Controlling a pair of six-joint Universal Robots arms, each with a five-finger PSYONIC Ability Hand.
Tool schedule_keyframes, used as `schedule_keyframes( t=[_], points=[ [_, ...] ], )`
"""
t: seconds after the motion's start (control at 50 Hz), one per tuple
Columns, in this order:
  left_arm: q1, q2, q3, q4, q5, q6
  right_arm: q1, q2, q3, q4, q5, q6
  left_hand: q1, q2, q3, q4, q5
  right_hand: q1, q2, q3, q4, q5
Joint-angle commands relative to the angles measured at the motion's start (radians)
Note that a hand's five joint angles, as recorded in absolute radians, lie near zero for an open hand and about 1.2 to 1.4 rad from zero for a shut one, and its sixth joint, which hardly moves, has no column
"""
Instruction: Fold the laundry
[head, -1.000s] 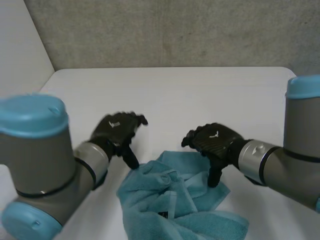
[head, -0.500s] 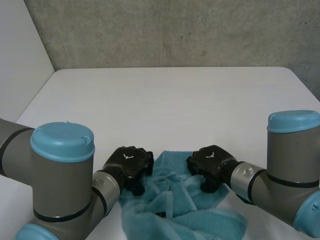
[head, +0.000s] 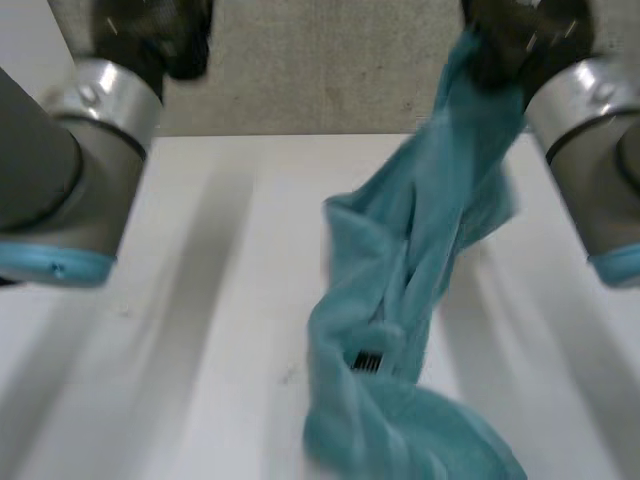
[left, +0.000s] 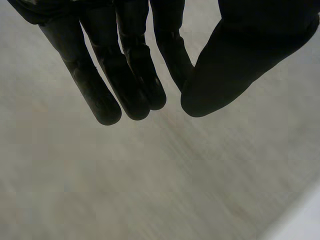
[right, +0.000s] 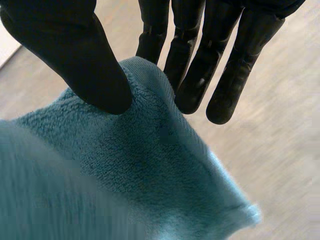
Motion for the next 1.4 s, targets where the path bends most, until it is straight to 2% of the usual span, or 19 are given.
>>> schedule_keyframes(
  t=[0.02,0.1,0.14,0.2,0.24,0.3,0.36,0.56,0.6,0.66,0.68,0.76,0.84,0.94,1.02,1.08,1.18,1.34,1.4],
  points=[
    [0.002,0.044,-0.088,0.095,-0.002,-0.009,0.005,-0.078,0.036,-0.079,0.011,0.029,0.267,0.199,0.210,0.202,0.236,0.436,0.223,0.217,0.208,0.284],
    [-0.004,0.047,-0.188,0.083,-0.002,-0.039,0.014,-0.078,0.056,-0.049,0.000,0.017,0.209,0.141,0.152,0.145,0.178,0.436,0.223,0.217,0.208,0.284],
    [-0.018,0.045,-0.246,0.066,0.000,-0.088,0.019,-0.078,0.047,-0.040,-0.003,0.018,-0.106,-0.174,-0.163,-0.171,-0.137,0.436,0.223,0.217,0.208,0.284],
    [-0.050,0.045,-0.286,0.043,0.001,-0.154,0.022,-0.078,0.001,-0.037,-0.008,0.018,-0.369,-0.437,-0.426,-0.433,-0.400,0.436,0.223,0.217,0.208,0.284],
    [-0.083,0.044,-0.311,0.014,0.003,-0.229,0.020,-0.079,-0.019,-0.034,-0.006,0.020,-0.648,-0.716,-0.705,-0.712,-0.679,0.436,0.223,0.217,0.208,0.284],
    [-0.109,0.030,-0.322,-0.020,0.004,-0.330,0.026,-0.081,-0.031,-0.022,-0.006,0.018,-0.897,-0.965,-0.954,-0.962,-0.928,0.436,0.223,0.217,0.208,0.284],
    [-0.115,0.017,-0.322,-0.026,0.007,-0.372,0.034,-0.099,-0.021,-0.007,-0.014,0.023,-0.904,-0.972,-0.961,-0.969,-0.935,0.436,0.223,0.217,0.208,0.284],
    [-0.115,-0.180,-0.216,-0.078,0.064,-0.599,0.068,-0.210,0.042,0.000,-0.055,0.035,-0.875,-0.943,-0.932,-0.939,-0.906,0.436,0.223,0.217,0.208,0.284],
    [-0.115,-0.246,-0.170,-0.113,0.104,-0.715,0.075,-0.239,0.050,0.001,-0.055,0.035,-0.857,-0.925,-0.914,-0.922,-0.888,0.436,0.223,0.217,0.208,0.284],
    [-0.115,-0.280,-0.144,-0.129,0.119,-0.780,0.083,-0.268,0.056,0.003,-0.054,0.037,-0.848,-0.916,-0.905,-0.913,-0.879,0.436,0.223,0.217,0.208,0.284],
    [-0.116,-0.324,-0.110,-0.149,0.142,-0.869,0.088,-0.286,0.062,0.003,-0.055,0.038,-0.834,-0.902,-0.891,-0.898,-0.865,0.436,0.223,0.217,0.208,0.284],
    [-0.118,-0.381,-0.078,-0.163,0.199,-0.969,0.089,-0.329,0.073,0.003,-0.055,0.067,-0.755,-0.823,-0.812,-0.819,-0.786,0.436,0.223,0.217,0.208,0.284],
    [-0.121,-0.426,-0.069,-0.163,0.242,-0.998,0.088,-0.348,0.078,0.004,-0.055,0.090,-0.699,-0.767,-0.756,-0.763,-0.730,0.436,0.223,0.217,0.208,0.284],
    [-0.149,-0.478,-0.041,-0.158,0.240,-1.001,0.088,-0.356,0.081,0.023,-0.055,0.098,-0.672,-0.740,-0.729,-0.737,-0.703,0.436,0.223,0.217,0.208,0.284],
    [-0.156,-0.510,-0.021,-0.155,0.240,-1.004,0.088,-0.368,0.087,0.041,-0.057,0.110,-0.537,-0.605,-0.594,-0.602,-0.569,0.436,0.223,0.217,0.208,0.284],
    [-0.156,-0.518,-0.014,-0.150,0.240,-1.010,0.085,-0.369,0.096,0.046,-0.055,0.139,-0.178,-0.246,-0.235,-0.243,-0.209,0.436,0.223,0.217,0.208,0.284],
    [-0.162,-0.513,-0.015,-0.121,0.243,-1.026,0.074,-0.379,0.105,0.046,-0.054,0.155,0.266,0.198,0.209,0.202,0.235,0.436,0.223,0.217,0.208,0.284],
    [-0.172,-0.489,-0.021,-0.118,0.221,-1.009,0.071,-0.380,0.111,0.046,-0.049,0.156,0.267,0.199,0.210,0.202,0.236,0.436,0.223,0.217,0.208,0.284],
    [-0.146,-0.432,-0.026,-0.121,0.152,-0.963,0.068,-0.379,0.113,0.044,-0.048,0.156,0.267,0.199,0.210,0.202,0.236,0.436,0.223,0.217,0.208,0.284]
  ],
)
